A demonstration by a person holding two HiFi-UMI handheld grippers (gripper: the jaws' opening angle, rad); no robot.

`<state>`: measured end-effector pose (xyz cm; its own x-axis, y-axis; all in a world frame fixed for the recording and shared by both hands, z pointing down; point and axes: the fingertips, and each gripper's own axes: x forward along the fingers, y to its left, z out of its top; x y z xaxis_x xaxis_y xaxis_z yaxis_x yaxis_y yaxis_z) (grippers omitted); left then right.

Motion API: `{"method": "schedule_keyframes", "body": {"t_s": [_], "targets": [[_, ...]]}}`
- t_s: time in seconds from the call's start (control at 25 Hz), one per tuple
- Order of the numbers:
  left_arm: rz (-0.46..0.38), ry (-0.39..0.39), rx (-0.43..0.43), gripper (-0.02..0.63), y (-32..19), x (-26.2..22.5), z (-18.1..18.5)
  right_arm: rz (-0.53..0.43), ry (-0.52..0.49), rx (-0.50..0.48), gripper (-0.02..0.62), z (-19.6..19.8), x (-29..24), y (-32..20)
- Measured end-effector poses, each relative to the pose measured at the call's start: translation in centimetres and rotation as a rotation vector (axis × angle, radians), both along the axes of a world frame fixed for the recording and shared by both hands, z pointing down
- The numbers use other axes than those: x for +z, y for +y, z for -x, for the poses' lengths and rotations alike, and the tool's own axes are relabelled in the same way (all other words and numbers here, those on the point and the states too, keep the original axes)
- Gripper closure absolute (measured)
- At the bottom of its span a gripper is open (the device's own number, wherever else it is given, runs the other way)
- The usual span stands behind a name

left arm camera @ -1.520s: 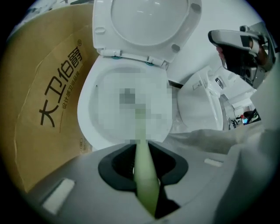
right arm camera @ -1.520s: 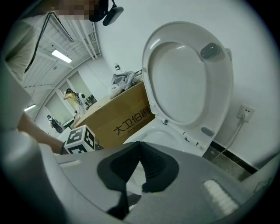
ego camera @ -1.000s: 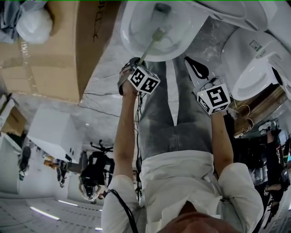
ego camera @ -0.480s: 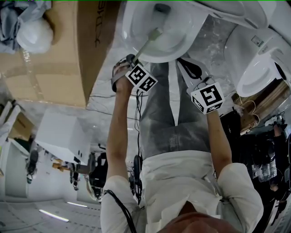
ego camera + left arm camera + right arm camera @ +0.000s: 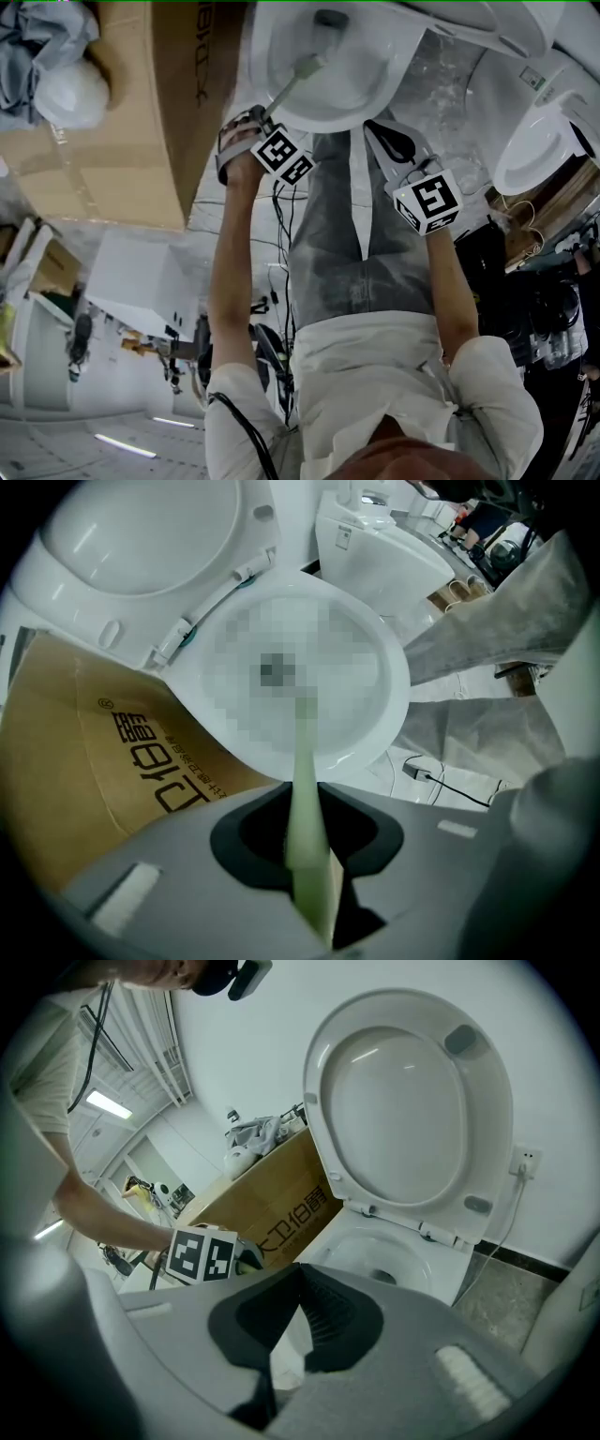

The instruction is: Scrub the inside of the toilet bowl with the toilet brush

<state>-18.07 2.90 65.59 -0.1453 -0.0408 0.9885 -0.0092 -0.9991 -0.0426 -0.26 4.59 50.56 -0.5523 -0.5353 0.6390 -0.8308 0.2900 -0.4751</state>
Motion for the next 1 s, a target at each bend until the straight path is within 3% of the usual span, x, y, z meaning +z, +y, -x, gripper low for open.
{"method": "schedule_keyframes", "body": {"t_s": [0.48,1.0], "targets": [[-0.065,-0.045,0.056,0.506,-4.3,0.0,0.0,0.008,-0.001,0.018,0.592,-0.8,0.5,-0.7],[-0.151,-0.032,0.104,0.506,-8.7,-0.1,-1.6,0.010,0.004,0.025,0.592,-1.2,0.6,-1.2]]}}
